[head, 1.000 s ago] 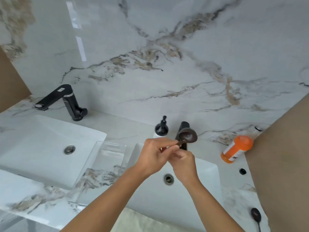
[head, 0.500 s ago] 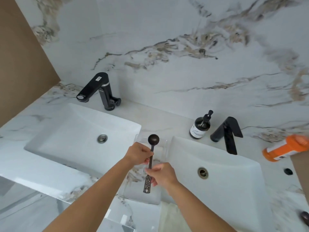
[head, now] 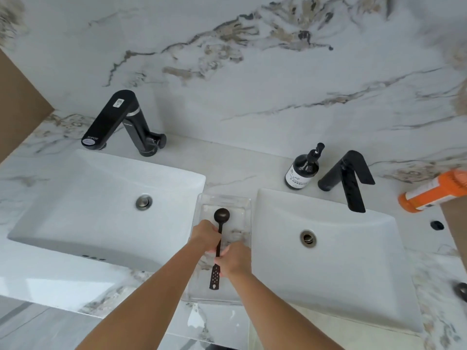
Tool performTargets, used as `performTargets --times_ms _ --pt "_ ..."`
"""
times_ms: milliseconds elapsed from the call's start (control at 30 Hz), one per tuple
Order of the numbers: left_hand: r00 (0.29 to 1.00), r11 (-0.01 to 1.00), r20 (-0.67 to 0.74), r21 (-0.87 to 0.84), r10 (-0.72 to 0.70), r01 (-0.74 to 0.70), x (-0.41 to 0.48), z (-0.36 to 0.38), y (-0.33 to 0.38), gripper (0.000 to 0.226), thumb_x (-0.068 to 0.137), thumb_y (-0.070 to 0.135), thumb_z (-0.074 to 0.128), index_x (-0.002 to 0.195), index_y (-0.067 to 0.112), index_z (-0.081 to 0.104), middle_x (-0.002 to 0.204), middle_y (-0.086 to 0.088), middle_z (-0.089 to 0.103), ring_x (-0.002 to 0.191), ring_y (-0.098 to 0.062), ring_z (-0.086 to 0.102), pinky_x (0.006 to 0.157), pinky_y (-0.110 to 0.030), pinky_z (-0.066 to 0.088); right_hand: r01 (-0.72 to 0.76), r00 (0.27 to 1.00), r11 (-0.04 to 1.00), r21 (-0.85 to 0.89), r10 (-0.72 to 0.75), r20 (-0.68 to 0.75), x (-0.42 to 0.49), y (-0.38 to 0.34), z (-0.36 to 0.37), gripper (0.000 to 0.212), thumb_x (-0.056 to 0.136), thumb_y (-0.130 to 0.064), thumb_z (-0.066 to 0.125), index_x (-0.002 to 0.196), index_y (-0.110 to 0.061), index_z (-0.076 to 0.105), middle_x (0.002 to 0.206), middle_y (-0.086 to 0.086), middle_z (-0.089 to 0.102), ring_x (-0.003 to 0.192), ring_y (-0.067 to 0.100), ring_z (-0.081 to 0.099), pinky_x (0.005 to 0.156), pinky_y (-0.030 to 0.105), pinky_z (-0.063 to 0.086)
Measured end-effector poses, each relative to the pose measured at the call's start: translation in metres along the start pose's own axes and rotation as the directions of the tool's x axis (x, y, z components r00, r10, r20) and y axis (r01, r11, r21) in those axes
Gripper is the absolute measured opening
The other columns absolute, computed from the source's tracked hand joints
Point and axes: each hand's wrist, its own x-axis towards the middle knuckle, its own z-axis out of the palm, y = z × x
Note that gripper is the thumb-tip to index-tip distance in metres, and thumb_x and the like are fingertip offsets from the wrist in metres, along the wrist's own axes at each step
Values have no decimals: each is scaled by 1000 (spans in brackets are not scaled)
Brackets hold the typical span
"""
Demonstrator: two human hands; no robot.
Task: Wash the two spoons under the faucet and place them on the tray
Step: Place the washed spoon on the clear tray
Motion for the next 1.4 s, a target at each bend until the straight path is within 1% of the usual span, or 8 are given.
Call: performTargets --times_ms 167,433,600,700,967,1133,1267,1400 --pt "999 998 -40 62 -20 22 2 2 4 28 81 -1 48 56 12 42 59 -5 48 52 -20 47 48 -26 39 -30 1000 998 50 30 -1 1 2 5 18 84 -9 75 100 0 71 100 16 74 89 31 73 81 44 61" --pt "998 993 -7 101 -63 64 9 0 7 11 84 8 56 73 5 57 78 -18 71 71 -31 71 63 -34 61 -40 996 996 75 46 -74 -7 2 3 30 92 -16 57 119 -4 63 122 16 64 112 29 62 82 27 47" --pt "994 993 46 67 -99 96 6 -9 14 20 83 1 50 63 2 52 53 -15 57 44 -25 55 48 -26 47 16 999 1000 10 -16 35 -19 -5 -12 31 95 -8 51 124 2 57 129 19 60 122 32 57 89 28 44" --pt "997 987 29 149 -68 63 -6 -17 31 9 88 3 53 81 -1 54 81 -21 67 50 -31 66 44 -30 54 66 996 997 -48 -63 63 -25 -8 -30 4 88 1 57 84 -1 57 113 21 65 108 29 63 94 32 51" --pt "935 904 21 247 354 -348 -51 38 125 24 89 15 52 85 -1 69 83 -21 75 82 -40 72 78 -44 61 130 965 963 236 -68 -255 -30 40 -147 28 82 -10 52 90 -12 79 98 8 79 95 23 73 83 19 54" --pt "923 921 234 173 306 -349 -89 103 190 18 93 8 49 82 11 63 78 -7 71 50 -20 61 49 -25 49 93 918 937 337 50 -393 -22 100 -246 27 81 -8 50 82 -14 76 92 11 78 87 30 75 85 38 61" --pt "911 922 331 211 244 -324 -117 159 223 11 97 7 49 93 8 59 92 -11 69 58 -20 60 53 -25 48 130 912 910 394 45 -407 -23 137 -315 25 78 -5 49 65 -20 64 82 20 76 72 38 75 73 46 64" --pt "908 923 375 247 188 -294 -140 234 247 13 98 9 47 95 9 59 94 -8 67 58 -17 59 55 -24 47 95 909 918 385 77 -409 -23 202 -360 23 80 -6 48 73 -13 68 83 19 76 71 36 75 71 42 64"
